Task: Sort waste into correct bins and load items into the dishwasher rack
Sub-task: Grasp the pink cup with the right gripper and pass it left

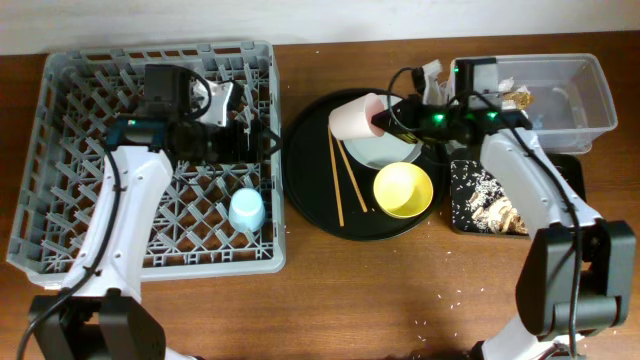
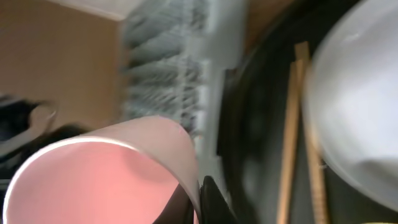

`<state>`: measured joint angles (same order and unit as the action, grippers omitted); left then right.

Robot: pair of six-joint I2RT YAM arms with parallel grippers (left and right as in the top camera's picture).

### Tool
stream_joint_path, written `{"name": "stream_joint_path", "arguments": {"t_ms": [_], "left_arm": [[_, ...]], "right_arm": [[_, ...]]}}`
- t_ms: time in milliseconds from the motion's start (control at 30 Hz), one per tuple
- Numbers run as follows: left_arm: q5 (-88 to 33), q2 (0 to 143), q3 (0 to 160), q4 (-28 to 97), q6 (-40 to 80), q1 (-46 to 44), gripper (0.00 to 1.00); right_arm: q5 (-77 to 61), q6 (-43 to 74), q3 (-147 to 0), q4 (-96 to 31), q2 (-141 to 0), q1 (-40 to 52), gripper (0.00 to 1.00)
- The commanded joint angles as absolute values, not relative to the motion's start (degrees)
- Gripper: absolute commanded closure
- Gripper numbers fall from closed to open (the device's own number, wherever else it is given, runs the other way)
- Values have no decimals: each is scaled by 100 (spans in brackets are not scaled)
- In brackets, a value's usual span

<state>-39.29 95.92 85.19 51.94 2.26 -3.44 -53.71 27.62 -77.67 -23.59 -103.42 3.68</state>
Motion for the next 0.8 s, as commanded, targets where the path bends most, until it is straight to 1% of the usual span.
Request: {"name": "stream_joint_path", "arguments": {"t_ms": [0,67,167,333,500,600,700,767], "left_arm": [[-6652,9668,8608,5054,-604,-99,1],[-7026,9682,8608,5033,-631,-49,1],[-7494,9688,8608,4989,-740,-19,1],[-7631,9690,8608,5015,-740,-25,1],[-7631,9697,8606,5017,-742,-36,1],[-7631,9697,8597,5017,-740,-32,3],[-7725,9697,8595,5033,-742,-36,9],[-7909,9697,8595,5030,-742,-34,9]], "right_arm": [[-6751,2438,-7791,-2265,-10245,537,96],[-6919,2445,-7791,-2093,-10245,644,96],[-7122,2759,-7791,-1562,-10245,954,96],[-7140,3411,-7791,-633,-10245,1415,96],[-7089,4147,-7791,405,-10245,1691,96],[-6917,4407,-7791,760,-10245,1750,96],[-6726,4451,-7791,847,-10245,1839,96],[-6587,4447,-7791,840,-10261,1925,96]]}}
